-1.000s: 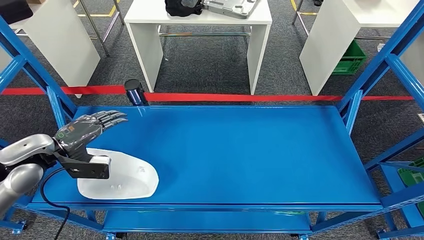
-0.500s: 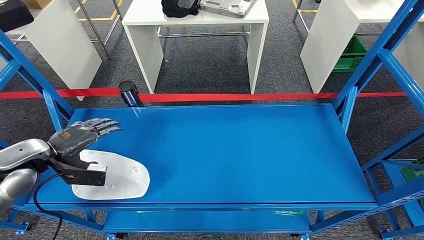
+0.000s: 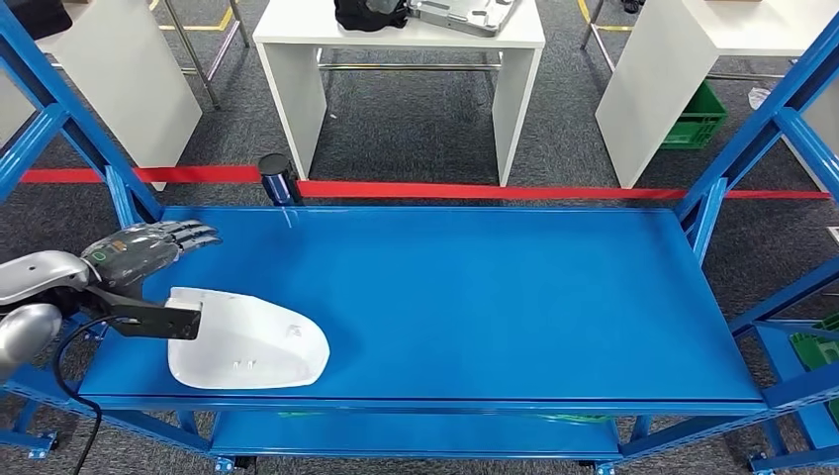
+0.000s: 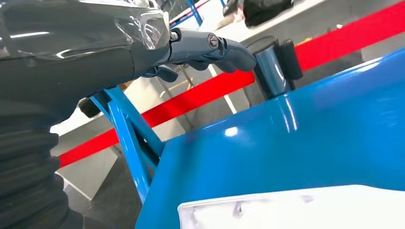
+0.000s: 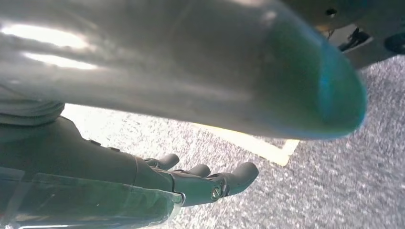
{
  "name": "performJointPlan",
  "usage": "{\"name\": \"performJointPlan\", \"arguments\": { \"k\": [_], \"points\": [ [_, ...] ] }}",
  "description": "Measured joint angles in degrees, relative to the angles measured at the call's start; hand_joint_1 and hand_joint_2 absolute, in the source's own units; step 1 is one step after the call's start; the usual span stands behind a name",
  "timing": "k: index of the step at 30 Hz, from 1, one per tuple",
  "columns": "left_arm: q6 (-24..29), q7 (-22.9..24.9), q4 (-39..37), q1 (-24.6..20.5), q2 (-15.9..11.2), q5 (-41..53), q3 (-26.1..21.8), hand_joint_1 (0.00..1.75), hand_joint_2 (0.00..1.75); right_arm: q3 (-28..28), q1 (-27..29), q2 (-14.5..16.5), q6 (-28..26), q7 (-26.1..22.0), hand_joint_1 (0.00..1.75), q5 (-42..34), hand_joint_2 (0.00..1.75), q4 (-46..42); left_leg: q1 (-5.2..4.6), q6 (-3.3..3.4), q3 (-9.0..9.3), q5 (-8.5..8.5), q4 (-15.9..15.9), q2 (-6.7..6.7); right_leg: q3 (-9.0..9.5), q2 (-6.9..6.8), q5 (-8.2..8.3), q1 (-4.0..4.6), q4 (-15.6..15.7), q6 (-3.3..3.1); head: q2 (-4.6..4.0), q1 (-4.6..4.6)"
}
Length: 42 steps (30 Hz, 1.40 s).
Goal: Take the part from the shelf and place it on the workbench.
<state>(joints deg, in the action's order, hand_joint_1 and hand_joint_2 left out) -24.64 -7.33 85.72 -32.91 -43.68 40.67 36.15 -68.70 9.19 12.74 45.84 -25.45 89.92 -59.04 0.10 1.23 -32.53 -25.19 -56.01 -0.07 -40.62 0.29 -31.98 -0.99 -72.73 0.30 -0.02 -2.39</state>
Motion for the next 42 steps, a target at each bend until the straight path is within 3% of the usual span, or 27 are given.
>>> {"name": "performJointPlan", "arguments": {
  "k": [2,4,7,9,12,13,14,15,17,19,22,24,26,28,29,30,32,34,35,39,40,42],
  "points": [
    [-0.4,0.0,-1.8,-1.9,1.0,0.0,1.1,0.00,1.75,0.0,-0.1,0.0,0.4,0.1,0.00,0.0,0.00,-0.4,-0.15,-0.11,-0.02,-0.07,-0.2,-0.17,4.08,-0.02,3.14,0.12,8.4,0.34,0.00,0.00],
    [-0.4,-0.1,-3.6,-3.5,2.0,0.1,2.2,0.00,1.75,0.0,-0.1,0.0,0.4,0.2,0.00,0.0,0.00,-0.8,-0.38,-0.43,-0.15,-0.23,-0.5,-0.26,7.12,-0.05,5.16,0.31,14.5,-0.10,0.00,-0.04],
    [-0.1,-0.2,-6.0,-5.1,3.7,0.3,3.9,0.00,1.75,0.1,-0.3,0.1,0.0,0.3,0.00,0.0,0.00,-0.9,-0.35,-1.10,-0.35,-0.26,-0.7,-0.24,7.64,0.00,5.85,0.43,15.5,-1.00,0.00,-0.08],
    [0.3,-0.2,-7.1,-5.9,4.4,0.5,4.9,0.00,1.75,0.1,-0.4,0.0,-0.3,0.6,0.00,0.0,0.00,-0.9,-0.13,-1.73,-1.17,-1.51,-2.4,-0.19,7.76,0.04,6.07,0.09,15.7,-1.43,0.00,-0.19],
    [0.7,-0.2,-8.3,-6.7,5.2,0.4,5.9,0.00,1.75,0.1,-0.6,0.0,-0.8,0.8,0.00,0.0,0.00,-0.8,0.45,-2.78,-5.93,-6.58,-12.8,-0.11,7.78,0.07,6.12,-0.07,15.7,-1.65,0.00,-0.39],
    [0.8,-0.2,-8.7,-6.7,5.5,0.4,6.3,0.00,1.75,0.1,-0.6,0.0,-0.9,0.8,0.00,0.0,0.00,-0.7,0.62,-3.00,-7.53,-7.67,-16.1,-0.09,7.77,0.08,6.11,-0.06,15.7,-1.65,0.00,-0.39],
    [0.8,-0.1,-9.1,-6.7,5.8,0.3,6.7,0.00,1.75,0.1,-0.6,0.0,-0.9,0.8,0.00,0.0,0.00,-0.6,0.76,-3.13,-8.29,-7.71,-17.5,-0.07,7.78,0.08,6.10,-0.06,15.7,-1.64,0.00,-0.40],
    [0.8,-0.1,-9.3,-6.8,6.1,0.2,7.0,0.00,1.75,0.1,-0.7,0.0,-1.0,0.8,0.00,0.0,0.00,-0.5,0.87,-3.16,-7.88,-6.64,-16.6,-0.04,7.84,0.09,6.10,-0.06,15.7,-1.63,0.00,-0.40],
    [0.7,-0.1,-9.7,-7.0,6.4,-0.2,7.3,0.00,1.75,0.1,-0.7,0.0,-1.1,0.8,0.00,0.0,0.00,-0.3,0.99,-2.96,-4.16,-2.76,-8.8,-0.02,7.99,0.13,6.08,-0.06,15.7,-1.60,0.00,-0.39],
    [0.1,-0.2,-10.0,-7.5,6.6,-1.2,7.5,0.00,1.75,0.1,-0.9,-0.1,-1.1,0.8,0.00,0.0,0.00,0.0,0.73,-2.53,-0.75,-0.60,-2.1,-0.02,7.77,0.20,6.15,0.16,15.7,-1.32,0.00,-0.37],
    [-1.6,-0.5,-10.6,-8.1,6.7,-2.7,7.7,0.00,1.75,0.1,-1.0,-0.4,-0.8,0.8,0.00,0.0,0.00,0.4,0.29,-1.64,-0.12,-0.42,-0.5,-0.07,7.37,0.24,6.43,0.24,15.9,-0.45,0.00,-0.35],
    [-2.7,-1.0,-11.1,-8.9,7.0,-3.4,7.8,0.00,1.75,0.1,-1.0,-0.5,-0.4,0.8,0.00,0.0,0.00,0.6,0.41,-0.73,0.15,0.11,0.3,0.02,6.70,0.17,5.74,0.22,14.8,-0.11,0.00,-0.27],
    [-3.6,-1.4,-11.9,-10.0,7.4,-4.1,8.0,0.00,1.75,0.1,-1.0,-0.5,0.1,0.8,0.00,0.0,0.00,0.6,0.53,-0.05,0.30,0.53,0.9,0.09,3.91,0.10,3.07,0.16,9.1,-0.41,0.00,-0.12],
    [-4.1,-1.6,-12.6,-10.4,7.8,-4.5,8.5,0.00,1.75,0.1,-1.0,-0.5,0.3,0.8,0.00,0.0,0.00,0.6,0.37,0.15,0.20,0.59,0.9,0.08,0.02,0.09,0.03,0.13,1.0,-0.65,0.00,-0.03],
    [-4.3,-1.6,-12.9,-10.4,7.9,-4.5,8.8,0.00,1.75,0.0,-1.0,-0.5,0.3,0.8,0.00,0.0,0.00,0.6,0.30,0.17,0.19,0.58,0.9,0.08,-1.09,0.09,-0.54,0.12,-1.3,-0.46,0.00,-0.03],
    [-4.3,-1.7,-13.2,-10.4,8.1,-4.6,9.0,0.00,1.75,0.0,-1.0,-0.5,0.3,0.8,0.00,0.0,0.00,0.6,0.26,0.16,0.19,0.58,0.8,0.08,-1.10,0.08,-0.18,0.10,-1.2,-0.08,0.00,-0.03],
    [-4.4,-1.7,-13.5,-10.5,8.3,-4.6,9.2,0.00,1.75,0.0,-1.0,-0.6,0.3,0.8,0.00,0.0,0.00,0.7,0.24,-0.02,0.19,0.45,0.6,0.04,2.34,0.01,2.76,0.02,5.8,0.80,0.00,-0.03],
    [-4.4,-1.7,-13.8,-10.7,8.4,-4.6,9.3,0.00,1.75,0.0,-1.0,-0.7,0.3,0.8,0.00,0.0,0.00,0.7,-0.01,-0.55,-0.04,0.07,-0.1,-0.02,6.17,-0.05,5.34,0.03,13.3,0.76,0.00,-0.07],
    [-4.4,-1.7,-13.9,-10.8,8.5,-4.6,9.3,0.00,1.75,0.0,-1.0,-0.7,0.3,0.8,0.00,0.0,0.00,0.7,-0.11,-0.82,-0.17,-0.08,-0.3,-0.03,7.06,-0.06,5.89,0.10,15.1,0.42,0.00,-0.10],
    [-4.4,-1.7,-14.3,-11.0,8.6,-4.6,9.4,0.00,1.75,-0.1,-1.0,-0.7,0.3,0.8,0.00,0.0,0.00,0.7,0.15,-1.72,-0.82,-0.94,-1.5,-0.03,7.28,0.01,6.23,0.02,15.5,-0.93,0.00,-0.17],
    [-4.4,-1.7,-14.4,-11.1,8.5,-4.6,9.4,0.00,1.75,-0.1,-1.0,-0.7,0.3,0.8,0.00,0.0,0.00,0.7,0.27,-2.02,-1.69,-2.14,-3.3,-0.02,7.36,0.03,6.27,-0.17,15.6,-1.18,0.00,-0.20],
    [-4.4,-1.8,-14.6,-11.2,8.5,-4.6,9.4,0.00,1.75,-0.1,-1.0,-0.7,0.3,0.8,0.00,0.0,0.00,0.7,0.50,-2.61,-4.96,-5.78,-10.4,0.00,7.44,0.05,6.23,-0.28,15.6,-1.49,0.00,-0.28]
  ]
}}
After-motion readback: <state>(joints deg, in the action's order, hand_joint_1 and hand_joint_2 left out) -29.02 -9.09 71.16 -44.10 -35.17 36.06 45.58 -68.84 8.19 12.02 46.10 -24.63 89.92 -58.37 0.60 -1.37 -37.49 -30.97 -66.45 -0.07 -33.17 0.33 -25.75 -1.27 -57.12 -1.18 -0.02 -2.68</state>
